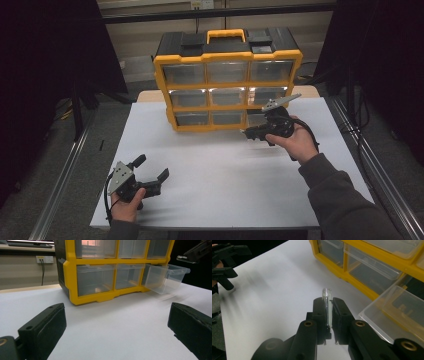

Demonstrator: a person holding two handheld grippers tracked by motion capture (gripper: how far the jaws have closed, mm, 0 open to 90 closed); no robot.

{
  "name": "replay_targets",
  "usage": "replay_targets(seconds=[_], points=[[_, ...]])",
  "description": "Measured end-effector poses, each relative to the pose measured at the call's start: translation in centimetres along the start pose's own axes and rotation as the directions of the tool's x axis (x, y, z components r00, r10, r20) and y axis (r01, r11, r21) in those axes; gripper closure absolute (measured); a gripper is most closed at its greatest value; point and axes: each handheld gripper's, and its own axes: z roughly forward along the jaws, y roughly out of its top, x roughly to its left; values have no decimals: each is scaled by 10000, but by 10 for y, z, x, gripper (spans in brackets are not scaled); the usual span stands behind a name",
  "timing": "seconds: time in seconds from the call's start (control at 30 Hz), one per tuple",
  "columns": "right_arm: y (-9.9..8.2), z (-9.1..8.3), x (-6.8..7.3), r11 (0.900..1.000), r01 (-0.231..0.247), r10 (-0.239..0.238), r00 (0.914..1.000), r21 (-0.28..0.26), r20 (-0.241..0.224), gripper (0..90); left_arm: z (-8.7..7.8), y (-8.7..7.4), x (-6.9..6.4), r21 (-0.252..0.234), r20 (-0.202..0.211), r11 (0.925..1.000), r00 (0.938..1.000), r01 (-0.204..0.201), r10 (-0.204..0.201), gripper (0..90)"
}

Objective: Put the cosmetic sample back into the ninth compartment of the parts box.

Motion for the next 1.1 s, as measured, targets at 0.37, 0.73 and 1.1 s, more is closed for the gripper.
replay_targets(seconds=[0.37, 0.73, 1.1], points=[[1, -5, -9, 9999, -79, 81, 9996, -70, 266, 815, 0, 0, 0, -4, 21, 10000, 10000, 61, -61, 20], [2, -10, -15, 9999, -149, 152, 9984, -56, 542, 815, 0, 0, 0, 10, 21, 10000, 10000, 23, -23, 20], [4, -14, -22, 9998, -148, 155, 9972, -112, 732, 815, 0, 0, 0, 26, 29, 10000, 10000, -17, 17, 20]])
